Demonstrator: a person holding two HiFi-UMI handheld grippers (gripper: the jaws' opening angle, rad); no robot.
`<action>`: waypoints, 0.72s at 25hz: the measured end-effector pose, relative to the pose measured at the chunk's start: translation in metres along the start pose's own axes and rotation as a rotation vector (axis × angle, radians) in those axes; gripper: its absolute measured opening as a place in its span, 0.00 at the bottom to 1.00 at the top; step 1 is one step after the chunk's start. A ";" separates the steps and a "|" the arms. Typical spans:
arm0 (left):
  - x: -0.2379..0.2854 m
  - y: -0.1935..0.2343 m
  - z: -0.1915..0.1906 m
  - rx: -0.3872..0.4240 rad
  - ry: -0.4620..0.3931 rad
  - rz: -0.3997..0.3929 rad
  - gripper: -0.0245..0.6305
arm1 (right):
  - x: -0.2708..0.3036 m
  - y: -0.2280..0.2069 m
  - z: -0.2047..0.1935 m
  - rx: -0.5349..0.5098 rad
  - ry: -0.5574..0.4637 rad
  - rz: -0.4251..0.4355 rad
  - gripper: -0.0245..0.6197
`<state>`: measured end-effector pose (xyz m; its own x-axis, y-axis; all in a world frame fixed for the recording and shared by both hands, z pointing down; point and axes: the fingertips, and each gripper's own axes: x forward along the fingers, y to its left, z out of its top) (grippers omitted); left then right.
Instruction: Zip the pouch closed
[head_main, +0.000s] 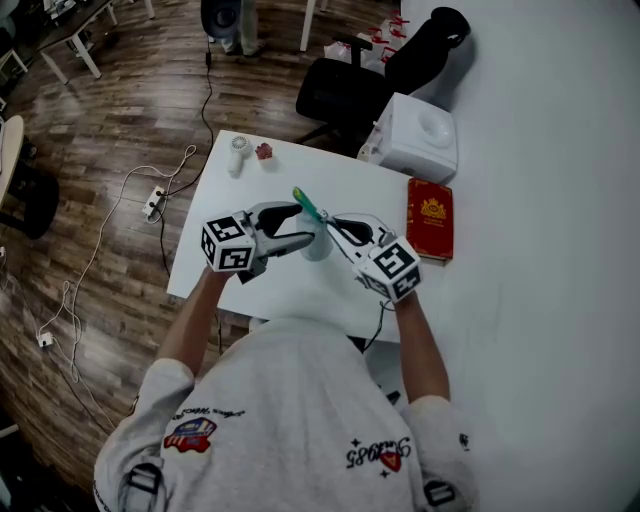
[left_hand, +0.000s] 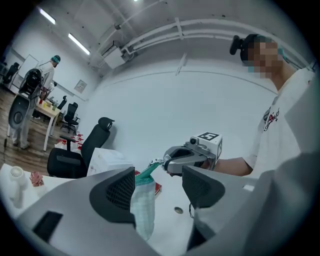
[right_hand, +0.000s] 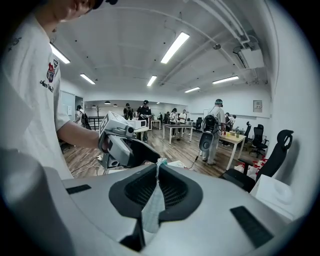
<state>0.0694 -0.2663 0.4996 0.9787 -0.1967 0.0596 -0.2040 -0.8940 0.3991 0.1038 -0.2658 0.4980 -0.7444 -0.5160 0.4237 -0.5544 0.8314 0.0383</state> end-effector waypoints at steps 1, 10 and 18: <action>0.003 -0.001 0.001 -0.016 -0.014 -0.012 0.48 | 0.000 0.002 0.000 -0.002 0.000 0.007 0.07; 0.016 -0.011 0.007 -0.103 -0.062 -0.099 0.45 | 0.000 0.011 -0.001 -0.020 0.016 0.030 0.07; 0.018 -0.013 0.002 -0.120 -0.063 -0.102 0.32 | -0.003 0.013 -0.011 -0.020 0.041 0.024 0.07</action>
<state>0.0898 -0.2585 0.4938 0.9898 -0.1356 -0.0432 -0.0952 -0.8566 0.5071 0.1026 -0.2509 0.5070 -0.7416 -0.4872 0.4612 -0.5286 0.8476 0.0455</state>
